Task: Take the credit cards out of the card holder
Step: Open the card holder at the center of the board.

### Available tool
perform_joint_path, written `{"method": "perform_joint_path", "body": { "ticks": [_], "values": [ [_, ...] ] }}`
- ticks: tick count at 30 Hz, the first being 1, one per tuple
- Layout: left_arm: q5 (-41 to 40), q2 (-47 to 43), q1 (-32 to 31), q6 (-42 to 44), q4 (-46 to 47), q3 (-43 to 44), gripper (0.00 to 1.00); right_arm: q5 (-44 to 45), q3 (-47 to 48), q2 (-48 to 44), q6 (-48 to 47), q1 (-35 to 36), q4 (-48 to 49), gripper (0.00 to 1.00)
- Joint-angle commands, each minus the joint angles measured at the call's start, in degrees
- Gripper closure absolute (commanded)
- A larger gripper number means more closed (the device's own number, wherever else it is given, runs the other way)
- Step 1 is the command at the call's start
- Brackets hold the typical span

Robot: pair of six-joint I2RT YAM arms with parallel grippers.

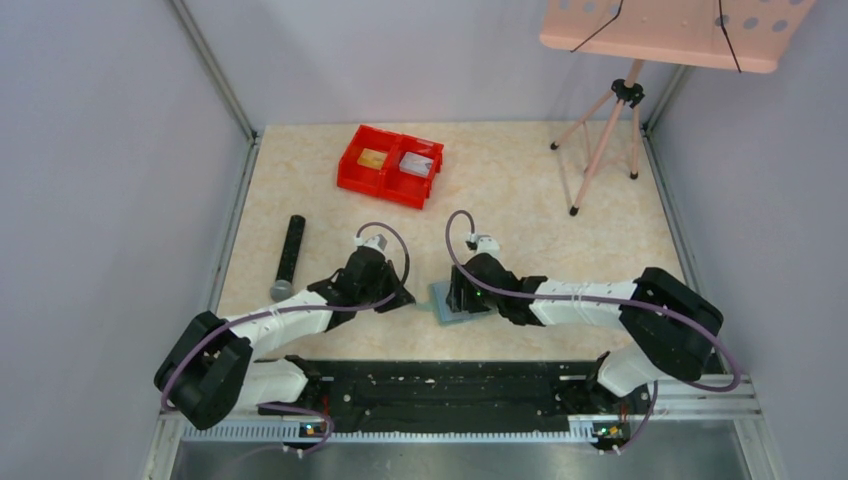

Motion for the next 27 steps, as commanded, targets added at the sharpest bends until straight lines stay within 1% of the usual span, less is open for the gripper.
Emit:
{"method": "perform_joint_path", "body": {
  "ticks": [1,3,7,11,18,27],
  "values": [
    [-1.0,-0.7,0.1,0.6,0.2,-0.1,1.0,-1.4,-1.8,-1.8,-2.4,-0.4,5.1,0.38],
    [-1.1,-0.8,0.1,0.5,0.3,-0.3,1.0,-2.0,-2.3,-1.4,-2.9,-0.4,6.0,0.34],
    [-1.2,-0.9,0.1,0.3,0.3,-0.5,1.0,-2.3,-3.0,-1.0,-3.3,-0.3,7.3,0.31],
    [-1.4,-1.2,0.1,0.2,0.3,-0.8,1.0,-1.3,-2.9,-0.8,-3.7,-0.2,6.5,0.3],
    [-1.4,-1.2,0.1,0.2,0.2,-0.8,1.0,4.1,-0.2,-0.7,-5.2,1.3,1.3,0.29],
    [-1.3,-1.1,0.1,0.1,0.4,-0.8,1.0,7.7,2.0,0.7,-5.4,3.4,-1.2,0.25]
  ]
}}
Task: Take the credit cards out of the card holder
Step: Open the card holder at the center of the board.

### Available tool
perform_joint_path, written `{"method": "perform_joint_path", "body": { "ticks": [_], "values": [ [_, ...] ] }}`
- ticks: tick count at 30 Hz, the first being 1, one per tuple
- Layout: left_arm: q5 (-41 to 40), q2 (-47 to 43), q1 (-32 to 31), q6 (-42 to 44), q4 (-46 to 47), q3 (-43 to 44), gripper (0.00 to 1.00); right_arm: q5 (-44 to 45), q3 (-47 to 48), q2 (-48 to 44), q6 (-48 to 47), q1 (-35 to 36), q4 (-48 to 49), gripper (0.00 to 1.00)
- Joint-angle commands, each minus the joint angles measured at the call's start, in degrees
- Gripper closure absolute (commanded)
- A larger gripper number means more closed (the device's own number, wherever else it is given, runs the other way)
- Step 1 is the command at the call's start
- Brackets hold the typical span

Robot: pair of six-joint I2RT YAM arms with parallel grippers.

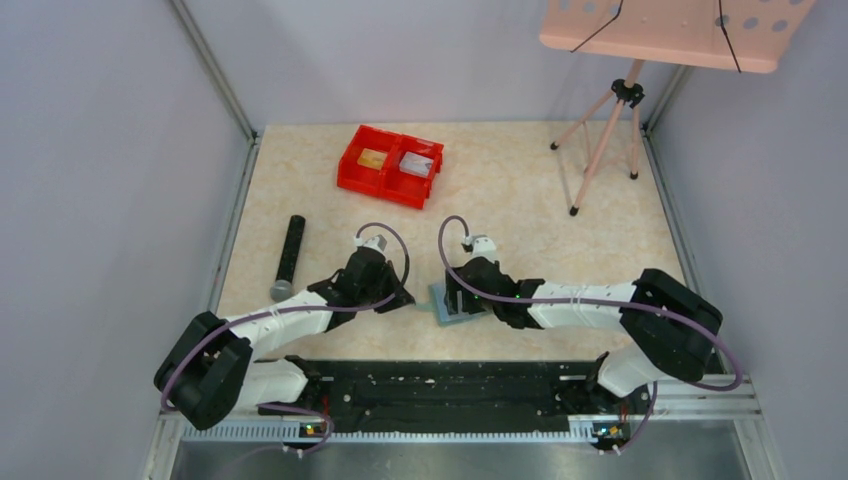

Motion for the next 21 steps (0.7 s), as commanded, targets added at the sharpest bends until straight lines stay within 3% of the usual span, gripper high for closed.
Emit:
{"method": "perform_joint_path", "body": {
  "ticks": [1,11,21],
  "values": [
    [-0.8,-1.0,0.1,0.1,0.6,-0.6,1.0,3.2,2.9,1.0,-0.9,1.5,-2.0,0.25],
    [-0.2,-0.8,0.1,0.0,1.2,-0.7,1.0,3.2,4.7,2.4,-0.1,3.3,-1.0,0.24],
    [-0.4,-1.3,0.1,0.0,1.2,-1.1,1.0,9.8,7.8,5.0,-0.1,5.5,-6.7,0.22]
  ]
}}
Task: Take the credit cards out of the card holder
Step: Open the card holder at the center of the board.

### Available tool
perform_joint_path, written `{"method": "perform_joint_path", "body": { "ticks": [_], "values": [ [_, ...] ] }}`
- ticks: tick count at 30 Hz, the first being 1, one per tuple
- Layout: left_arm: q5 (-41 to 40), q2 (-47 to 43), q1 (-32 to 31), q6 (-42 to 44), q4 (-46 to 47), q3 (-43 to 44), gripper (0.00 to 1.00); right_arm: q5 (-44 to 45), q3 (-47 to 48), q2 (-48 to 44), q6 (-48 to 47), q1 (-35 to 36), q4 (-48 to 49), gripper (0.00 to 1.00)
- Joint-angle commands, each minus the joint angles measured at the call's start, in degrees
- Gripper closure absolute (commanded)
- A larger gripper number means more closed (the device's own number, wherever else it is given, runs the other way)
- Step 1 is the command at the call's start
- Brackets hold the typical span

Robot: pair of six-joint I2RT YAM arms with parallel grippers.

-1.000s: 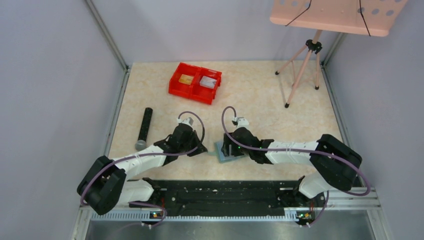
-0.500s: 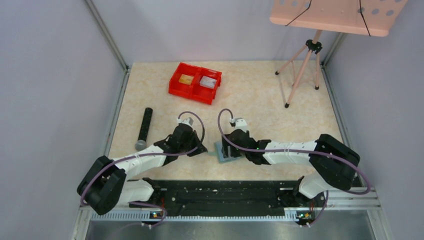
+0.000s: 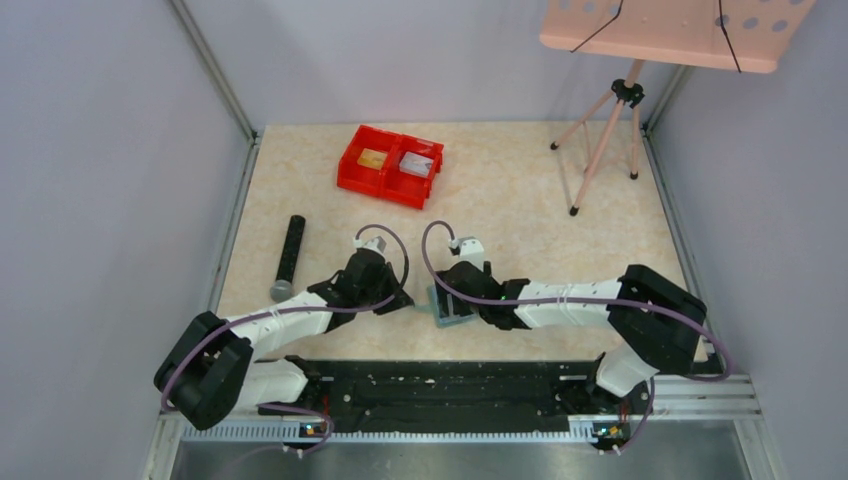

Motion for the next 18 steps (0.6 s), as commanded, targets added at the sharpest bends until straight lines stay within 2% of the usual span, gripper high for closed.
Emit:
{"method": "perform_joint_path", "body": {
  "ticks": [1,18],
  "values": [
    [-0.4,-1.3,0.1,0.1,1.2,-0.5,1.0,5.7,3.5,1.5,-0.1,1.6,-3.9,0.22],
    [-0.7,-1.1,0.1,0.3,0.8,-0.1,1.0,9.6,5.6,2.2,-0.2,2.4,-8.1,0.24]
  ]
}}
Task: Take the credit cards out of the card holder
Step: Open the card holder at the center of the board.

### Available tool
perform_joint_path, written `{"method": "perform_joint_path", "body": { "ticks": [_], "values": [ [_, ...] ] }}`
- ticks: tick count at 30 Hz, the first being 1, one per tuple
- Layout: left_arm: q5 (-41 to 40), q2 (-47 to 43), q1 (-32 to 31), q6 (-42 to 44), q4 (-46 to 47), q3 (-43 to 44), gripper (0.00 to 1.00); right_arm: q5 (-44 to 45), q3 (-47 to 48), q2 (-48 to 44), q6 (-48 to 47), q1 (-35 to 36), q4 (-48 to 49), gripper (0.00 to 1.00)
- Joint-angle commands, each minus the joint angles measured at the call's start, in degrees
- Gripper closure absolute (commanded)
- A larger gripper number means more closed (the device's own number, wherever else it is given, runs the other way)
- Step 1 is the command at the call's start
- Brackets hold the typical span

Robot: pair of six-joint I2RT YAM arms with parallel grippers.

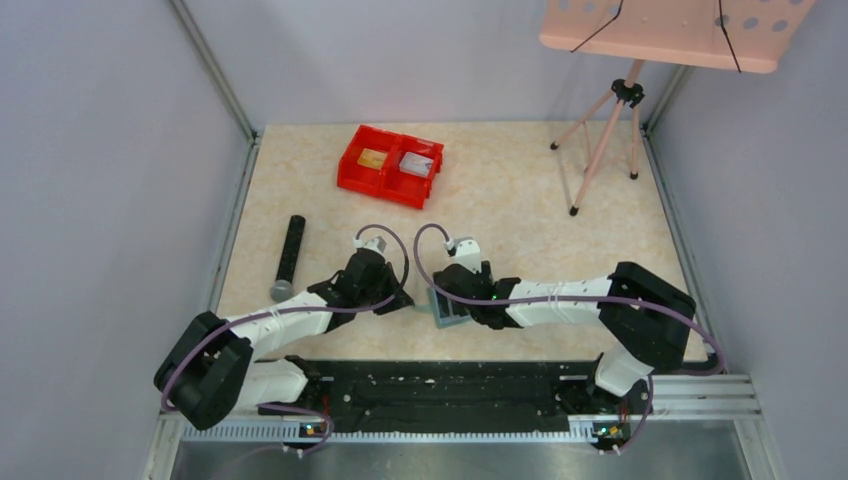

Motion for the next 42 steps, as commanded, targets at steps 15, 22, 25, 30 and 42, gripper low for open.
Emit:
{"method": "perform_joint_path", "body": {
  "ticks": [15,22,25,30,42],
  "values": [
    [-1.0,-0.5,0.1,0.4,0.2,0.5,1.0,6.0,0.0,-7.6,0.0,0.7,-5.7,0.28],
    [-1.0,0.2,0.1,0.5,0.1,0.8,1.0,6.7,-0.8,-10.0,-0.3,0.6,-6.9,0.29],
    [-1.1,0.1,0.1,0.6,-0.2,0.8,1.0,7.0,-1.3,-11.0,-0.2,0.3,-7.6,0.29],
    [-1.4,-0.4,0.1,0.5,-0.5,0.6,1.0,7.3,-2.7,-13.6,0.3,-0.4,-8.7,0.3],
    [-2.0,-0.2,0.1,0.4,-0.6,0.6,1.0,7.1,-6.2,-18.7,0.3,-2.7,-9.1,0.34]
  ]
}}
